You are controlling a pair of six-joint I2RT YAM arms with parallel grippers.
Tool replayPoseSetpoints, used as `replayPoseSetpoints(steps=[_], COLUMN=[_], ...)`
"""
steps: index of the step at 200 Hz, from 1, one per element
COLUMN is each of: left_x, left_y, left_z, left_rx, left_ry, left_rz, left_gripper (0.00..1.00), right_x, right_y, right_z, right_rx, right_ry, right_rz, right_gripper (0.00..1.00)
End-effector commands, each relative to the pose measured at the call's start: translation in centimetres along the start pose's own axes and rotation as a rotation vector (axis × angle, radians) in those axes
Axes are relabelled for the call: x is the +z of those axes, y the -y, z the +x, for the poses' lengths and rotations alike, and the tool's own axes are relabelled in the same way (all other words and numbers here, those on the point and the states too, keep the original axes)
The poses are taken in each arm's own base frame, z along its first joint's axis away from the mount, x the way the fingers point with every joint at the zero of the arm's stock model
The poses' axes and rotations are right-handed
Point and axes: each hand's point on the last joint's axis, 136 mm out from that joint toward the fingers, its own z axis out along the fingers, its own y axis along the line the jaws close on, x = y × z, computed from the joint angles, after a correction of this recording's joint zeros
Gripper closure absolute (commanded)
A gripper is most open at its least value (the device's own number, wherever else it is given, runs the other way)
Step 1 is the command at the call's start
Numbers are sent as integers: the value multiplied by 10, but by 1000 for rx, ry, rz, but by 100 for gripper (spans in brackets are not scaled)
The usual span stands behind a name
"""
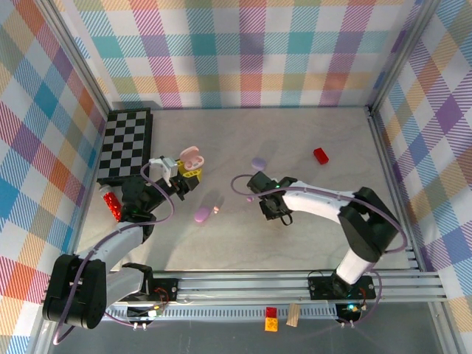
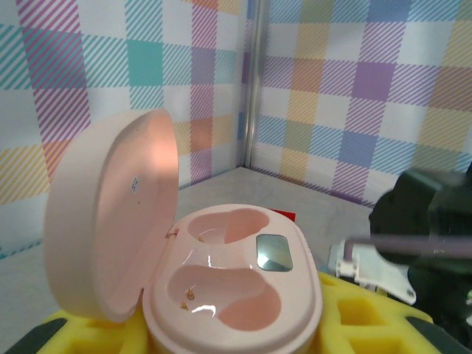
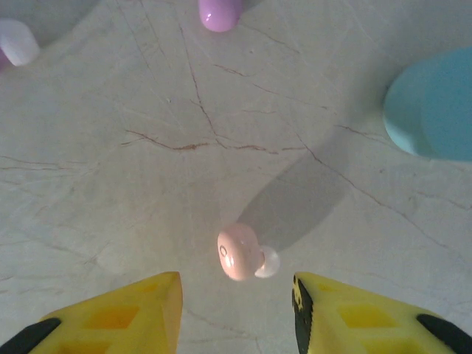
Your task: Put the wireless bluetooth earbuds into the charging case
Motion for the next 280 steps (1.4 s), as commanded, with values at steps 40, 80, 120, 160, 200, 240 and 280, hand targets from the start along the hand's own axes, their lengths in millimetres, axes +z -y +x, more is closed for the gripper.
replayPoseSetpoints(steps=[40, 80, 120, 160, 200, 240, 280], left_x=[-5, -4, -5, -5, -5, -5, -1], left_y=[2, 2, 2, 4, 5, 6, 13], left_z=[-15, -14, -14, -15, -15, -15, -14], left_rx=[26, 25, 27, 28, 29, 33, 36], left_ry=[42, 35, 34, 37, 35, 32, 18], left_rz=[-1, 0, 2, 9, 14, 17, 53], left_gripper=[67, 67, 67, 67, 67, 67, 68], right_x=[11, 17, 16, 17, 24, 25, 8], right_y=[6, 6, 9, 9, 7, 6, 7], right_z=[-8, -3, 2, 4, 5, 5, -2], right_rx=[-132, -139, -136, -128, -138, -139, -97], right_ry=[-38, -75, -97, -111, -129, -134, -64], right_rz=[188, 202, 212, 219, 221, 215, 143], right_gripper=[65, 68, 73, 79, 78, 80, 83])
